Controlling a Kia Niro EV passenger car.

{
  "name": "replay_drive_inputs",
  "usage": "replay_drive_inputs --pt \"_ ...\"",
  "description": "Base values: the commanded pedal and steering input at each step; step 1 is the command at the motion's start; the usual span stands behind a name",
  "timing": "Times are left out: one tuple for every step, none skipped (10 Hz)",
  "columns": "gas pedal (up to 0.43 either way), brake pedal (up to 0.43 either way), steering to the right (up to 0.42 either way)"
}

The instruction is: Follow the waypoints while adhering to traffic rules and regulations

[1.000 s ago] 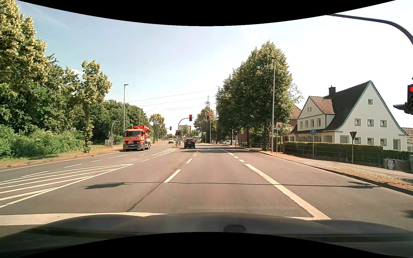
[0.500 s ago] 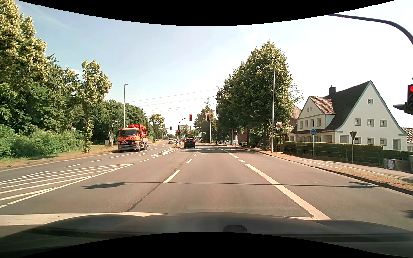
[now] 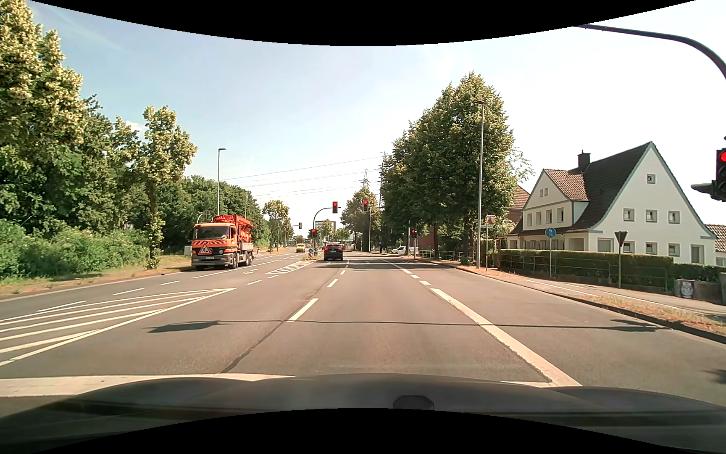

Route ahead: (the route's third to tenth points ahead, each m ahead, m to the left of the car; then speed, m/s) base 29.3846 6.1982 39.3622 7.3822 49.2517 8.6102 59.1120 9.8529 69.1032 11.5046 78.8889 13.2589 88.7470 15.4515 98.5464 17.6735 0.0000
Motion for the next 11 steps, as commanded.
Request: replay_drive_inputs --pt "0.000 0.268 0.007" --pt "0.000 0.268 0.006" --pt "0.000 0.268 0.007" --pt "0.000 0.268 0.006" --pt "0.000 0.268 0.006" --pt "0.000 0.274 0.007" --pt "0.000 0.268 0.007" --pt "0.000 0.268 0.006" --pt "0.000 0.274 0.007" --pt "0.000 0.268 0.006" --pt "0.000 0.268 0.006"
